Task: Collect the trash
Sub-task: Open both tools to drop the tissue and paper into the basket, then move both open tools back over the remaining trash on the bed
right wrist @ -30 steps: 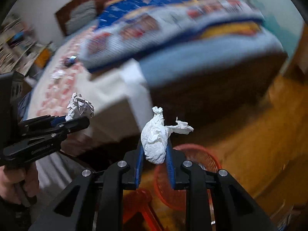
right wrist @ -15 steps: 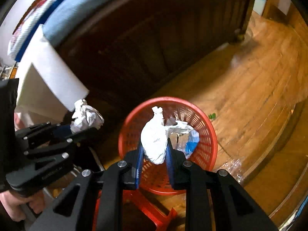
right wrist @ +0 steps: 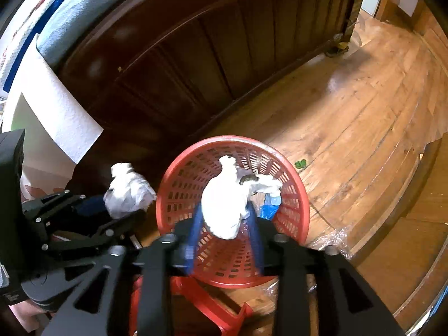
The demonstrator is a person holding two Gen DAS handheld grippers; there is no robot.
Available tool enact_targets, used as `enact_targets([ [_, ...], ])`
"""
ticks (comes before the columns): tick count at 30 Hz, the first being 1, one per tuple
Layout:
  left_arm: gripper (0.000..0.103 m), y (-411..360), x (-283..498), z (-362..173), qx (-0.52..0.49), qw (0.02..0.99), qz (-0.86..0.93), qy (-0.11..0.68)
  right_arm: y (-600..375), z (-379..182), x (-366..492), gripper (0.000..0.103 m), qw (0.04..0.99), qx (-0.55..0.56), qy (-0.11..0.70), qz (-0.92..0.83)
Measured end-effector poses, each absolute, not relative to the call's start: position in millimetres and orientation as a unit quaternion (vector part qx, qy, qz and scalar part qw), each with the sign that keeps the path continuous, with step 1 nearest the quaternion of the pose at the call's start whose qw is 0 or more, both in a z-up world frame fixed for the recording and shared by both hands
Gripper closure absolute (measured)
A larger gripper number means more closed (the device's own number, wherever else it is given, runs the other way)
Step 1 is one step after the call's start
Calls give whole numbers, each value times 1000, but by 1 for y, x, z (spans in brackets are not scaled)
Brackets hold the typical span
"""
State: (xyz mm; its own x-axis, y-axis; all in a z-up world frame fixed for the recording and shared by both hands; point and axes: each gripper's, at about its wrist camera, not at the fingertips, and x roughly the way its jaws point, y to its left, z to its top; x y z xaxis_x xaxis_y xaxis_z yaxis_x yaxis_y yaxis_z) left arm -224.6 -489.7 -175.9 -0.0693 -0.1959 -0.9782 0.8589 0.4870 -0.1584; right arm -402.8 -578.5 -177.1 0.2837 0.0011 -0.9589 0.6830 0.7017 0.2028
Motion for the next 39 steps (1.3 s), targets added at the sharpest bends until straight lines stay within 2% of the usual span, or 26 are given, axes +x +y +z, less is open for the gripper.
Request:
enact_targets([
  [2,44,-487,-224,-175,281,622,-423,596,-580,-175,-404,53,738,308,551,-238],
  [3,38,-487,-225,-174,282,624,-421,595,-581,-176,-404,47,737,307,551,-241],
  [6,30,-487,-224,-169,285,627,-418,592,-586,-169,-407,41,739,305,545,-253],
  [12,27,-477,-220,-138,281,640,-424,576,-585,-124,-401,41,766,290,517,-247],
  [18,24,-424,-182,-50,227,706,-419,524,-559,-40,-353,36,829,235,471,-189],
  [22,16,-348,-126,13,167,780,-373,474,-517,9,-296,31,870,195,436,-123],
  [26,12,-257,-59,41,99,846,-284,441,-451,46,-224,30,899,147,410,-35],
  [31,11,-143,35,28,27,885,-170,433,-377,65,-136,29,907,108,405,39],
  [35,11,-67,101,5,-26,886,-114,449,-323,58,-62,28,904,97,407,84],
  [39,11,-7,130,0,-71,895,-86,431,-258,39,35,28,903,42,411,122],
])
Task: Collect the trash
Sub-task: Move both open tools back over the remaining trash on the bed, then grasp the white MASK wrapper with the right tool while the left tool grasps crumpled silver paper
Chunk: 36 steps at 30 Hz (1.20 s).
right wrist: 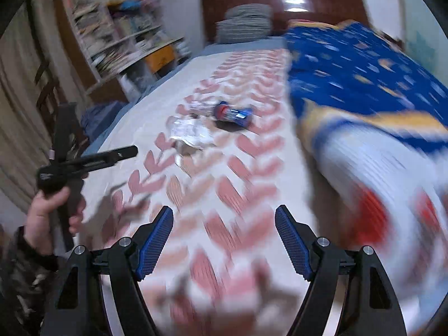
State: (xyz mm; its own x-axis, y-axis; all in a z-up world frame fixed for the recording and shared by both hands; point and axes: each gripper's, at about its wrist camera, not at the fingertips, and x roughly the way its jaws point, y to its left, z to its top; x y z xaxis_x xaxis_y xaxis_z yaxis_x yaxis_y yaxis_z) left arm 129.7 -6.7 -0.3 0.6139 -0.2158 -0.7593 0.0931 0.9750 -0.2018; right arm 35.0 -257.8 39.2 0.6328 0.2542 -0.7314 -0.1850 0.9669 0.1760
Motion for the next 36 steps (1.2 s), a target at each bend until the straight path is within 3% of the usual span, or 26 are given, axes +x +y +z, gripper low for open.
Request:
enact_targets([
  [4,11,25,136,-12,-118,889,-76,436,-210,20,122,28,900,26,411,144],
  [13,11,34,149,-16,-106,890,-68,438,-153,-58,276,34,873,56,469,119],
  [16,11,35,150,-13,-117,889,-77,435,-147,-83,294,51,855,85,495,128],
  [17,11,34,151,-13,-117,889,-79,435,-146,-88,296,66,852,90,500,129],
  [18,11,33,151,-13,-116,890,-81,435,-145,-91,296,72,851,95,499,133],
  [21,11,31,152,-17,-113,888,-81,439,-146,-89,291,78,852,101,493,144],
  [26,11,34,163,-23,-118,883,-93,444,-170,-66,249,80,860,119,471,154],
  [36,11,-33,298,-19,-50,884,-111,452,-254,-55,123,80,863,179,451,142],
])
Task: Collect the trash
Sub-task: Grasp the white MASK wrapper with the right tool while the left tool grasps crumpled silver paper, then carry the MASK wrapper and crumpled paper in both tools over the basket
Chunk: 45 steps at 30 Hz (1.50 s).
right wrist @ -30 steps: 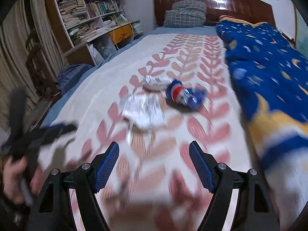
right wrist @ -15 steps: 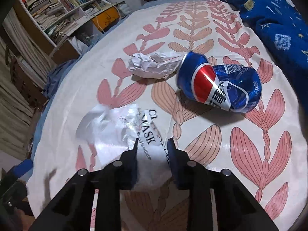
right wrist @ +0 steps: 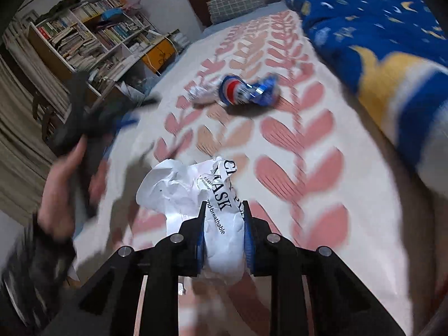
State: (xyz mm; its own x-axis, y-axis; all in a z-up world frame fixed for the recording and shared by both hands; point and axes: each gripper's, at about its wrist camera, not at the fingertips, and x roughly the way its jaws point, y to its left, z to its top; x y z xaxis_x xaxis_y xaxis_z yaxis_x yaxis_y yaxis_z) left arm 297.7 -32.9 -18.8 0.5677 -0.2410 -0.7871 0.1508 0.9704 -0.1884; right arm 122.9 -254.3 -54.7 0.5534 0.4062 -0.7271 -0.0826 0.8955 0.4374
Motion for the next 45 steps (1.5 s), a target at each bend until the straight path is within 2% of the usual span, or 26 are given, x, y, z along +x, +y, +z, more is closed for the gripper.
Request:
enact_targets([
  [4,11,-47,348,-27,-75,875,-81,471,-272,-58,103,80,863,177,455,131],
  [8,11,-67,376,-46,-55,862,-56,500,-278,-54,92,80,867,167,449,139],
  [14,12,-81,387,-80,-60,842,-40,534,-267,-39,90,80,871,149,440,160],
  [15,15,-81,388,-83,-62,842,-37,534,-265,-37,90,80,872,146,439,161],
  [17,44,-81,385,-83,-56,849,-25,525,-261,-33,88,80,873,139,437,165],
  [18,79,-78,383,-82,-59,851,-24,520,-260,-31,85,80,873,139,436,166],
  [19,97,-76,383,-83,-66,848,-30,524,-260,-29,82,80,873,140,436,166],
  [22,99,-72,376,-82,-77,843,-45,531,-264,-25,76,80,874,144,436,161],
  [32,97,-59,330,-64,-112,833,-85,535,-270,-7,48,80,880,135,428,156],
  [33,85,-58,326,-60,-116,832,-90,535,-270,-8,46,80,879,136,429,156],
  [34,56,-58,324,-57,-119,833,-95,533,-271,-8,43,80,879,136,430,155],
  [36,23,-59,318,-50,-130,836,-103,523,-271,-10,39,80,878,137,432,155],
  [38,23,-63,312,-45,-132,834,-118,522,-272,-10,36,80,878,138,432,154],
  [44,24,-79,282,-48,-48,840,-95,532,-279,-6,30,80,880,143,427,153],
  [45,28,-79,280,-51,-43,839,-93,534,-279,-5,30,80,880,143,427,153],
])
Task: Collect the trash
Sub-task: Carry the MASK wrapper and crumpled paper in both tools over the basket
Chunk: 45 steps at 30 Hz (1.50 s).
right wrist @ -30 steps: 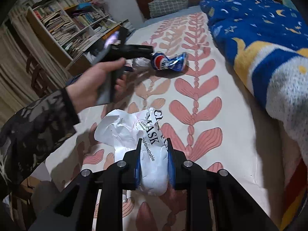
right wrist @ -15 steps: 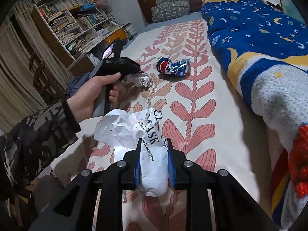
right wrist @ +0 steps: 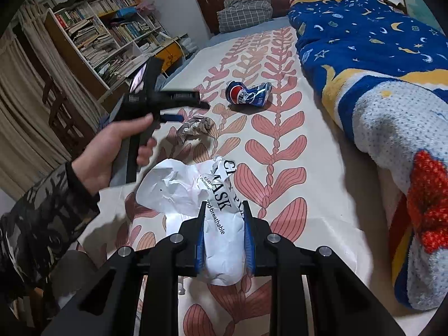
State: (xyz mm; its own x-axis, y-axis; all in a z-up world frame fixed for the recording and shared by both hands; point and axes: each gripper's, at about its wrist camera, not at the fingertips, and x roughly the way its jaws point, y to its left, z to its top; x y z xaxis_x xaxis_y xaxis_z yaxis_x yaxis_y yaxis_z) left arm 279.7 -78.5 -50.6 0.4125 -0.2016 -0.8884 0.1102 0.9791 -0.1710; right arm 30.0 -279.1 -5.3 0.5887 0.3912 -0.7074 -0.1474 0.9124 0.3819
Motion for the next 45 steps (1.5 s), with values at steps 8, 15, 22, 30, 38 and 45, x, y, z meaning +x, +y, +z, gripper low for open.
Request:
enact_targets([
  [8,47,-84,275,-63,-1,846,-73,529,-277,-4,25,80,878,145,427,160],
  [15,59,-88,233,-21,13,858,-94,504,-289,14,7,80,887,146,410,154],
  [22,59,-123,120,86,35,887,-157,433,-331,65,-67,80,906,137,383,120],
  [30,59,-252,-16,149,78,862,-304,399,-426,111,-206,80,918,134,374,6],
  [38,59,-398,-124,99,127,768,-444,445,-534,77,-347,80,877,206,409,-145],
  [45,59,-465,-192,-26,212,661,-466,549,-586,-52,-420,80,797,314,481,-186],
])
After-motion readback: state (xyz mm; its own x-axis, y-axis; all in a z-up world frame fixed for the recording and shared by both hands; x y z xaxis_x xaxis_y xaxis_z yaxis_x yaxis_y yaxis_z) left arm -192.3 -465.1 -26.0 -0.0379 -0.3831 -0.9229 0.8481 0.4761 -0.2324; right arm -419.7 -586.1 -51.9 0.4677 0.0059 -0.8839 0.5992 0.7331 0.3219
